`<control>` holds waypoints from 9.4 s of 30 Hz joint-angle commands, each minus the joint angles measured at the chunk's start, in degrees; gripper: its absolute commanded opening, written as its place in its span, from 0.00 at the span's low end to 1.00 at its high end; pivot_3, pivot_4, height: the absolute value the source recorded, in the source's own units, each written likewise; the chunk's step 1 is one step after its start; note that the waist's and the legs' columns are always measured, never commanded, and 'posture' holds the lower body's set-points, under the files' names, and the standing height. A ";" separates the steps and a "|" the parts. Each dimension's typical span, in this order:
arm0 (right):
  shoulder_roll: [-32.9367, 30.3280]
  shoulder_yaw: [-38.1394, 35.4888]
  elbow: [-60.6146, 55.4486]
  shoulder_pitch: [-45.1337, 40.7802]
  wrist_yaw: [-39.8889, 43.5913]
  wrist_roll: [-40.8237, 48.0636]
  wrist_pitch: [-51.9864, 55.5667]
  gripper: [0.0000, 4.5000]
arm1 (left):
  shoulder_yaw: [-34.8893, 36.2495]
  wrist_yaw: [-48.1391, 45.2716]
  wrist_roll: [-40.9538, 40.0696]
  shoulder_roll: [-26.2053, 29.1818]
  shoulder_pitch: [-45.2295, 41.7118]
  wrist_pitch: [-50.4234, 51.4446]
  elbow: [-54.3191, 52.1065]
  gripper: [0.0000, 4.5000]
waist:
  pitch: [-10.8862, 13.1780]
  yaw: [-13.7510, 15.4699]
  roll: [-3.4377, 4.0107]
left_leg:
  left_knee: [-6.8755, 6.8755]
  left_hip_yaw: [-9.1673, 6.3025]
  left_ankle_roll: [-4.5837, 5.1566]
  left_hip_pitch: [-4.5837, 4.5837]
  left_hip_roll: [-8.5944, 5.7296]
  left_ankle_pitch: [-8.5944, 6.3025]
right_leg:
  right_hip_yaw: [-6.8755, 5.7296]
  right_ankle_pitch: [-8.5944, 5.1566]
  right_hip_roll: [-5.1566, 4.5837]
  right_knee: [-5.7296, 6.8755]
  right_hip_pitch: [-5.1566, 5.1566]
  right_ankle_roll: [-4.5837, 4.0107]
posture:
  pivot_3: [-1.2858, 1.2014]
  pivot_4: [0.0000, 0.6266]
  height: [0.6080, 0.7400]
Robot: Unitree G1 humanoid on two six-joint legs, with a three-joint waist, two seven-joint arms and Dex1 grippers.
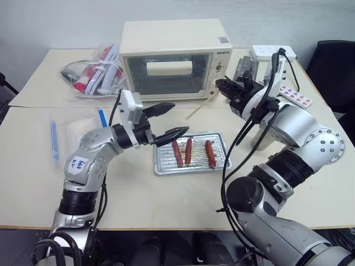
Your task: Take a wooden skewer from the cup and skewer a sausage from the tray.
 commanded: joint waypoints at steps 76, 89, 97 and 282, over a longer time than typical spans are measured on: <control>-54.23 68.01 -16.84 33.55 9.40 3.77 -32.55 0.43 | 7.58 -7.76 -3.59 16.18 6.50 5.80 -7.36 0.00 | 0.01 -0.22 -0.02 | -0.15 -0.05 0.04 -0.04 0.23 0.16 | 0.05 0.00 0.15 -0.63 0.21 0.00 | 0.52 0.24 1.00; -46.07 73.30 -17.60 38.35 17.44 -16.80 -30.50 0.43 | 8.83 -8.91 -4.66 19.73 5.66 7.99 -7.21 0.00 | 0.00 1.05 -0.04 | -0.12 -0.11 0.06 -0.04 0.12 0.14 | 0.02 0.02 0.04 -0.83 0.26 0.04 | 0.52 0.24 1.00; -40.26 73.05 -17.43 38.39 20.42 -22.69 -28.90 0.43 | 8.30 -8.84 -4.14 19.10 4.43 7.53 -6.22 0.00 | 0.00 0.54 -0.04 | -0.14 -0.11 0.05 -0.03 0.13 0.15 | 0.02 0.02 0.07 -0.74 0.22 0.04 | 0.52 0.24 1.00; -65.25 60.38 -3.50 22.87 89.18 8.23 0.94 0.09 | -1.81 -37.77 -7.69 26.53 -6.44 11.04 -5.76 0.00 | 0.00 0.82 -0.18 | -0.01 -0.11 0.11 -0.03 0.08 0.10 | 0.01 0.02 0.02 -0.52 0.22 0.04 | 0.52 0.24 1.00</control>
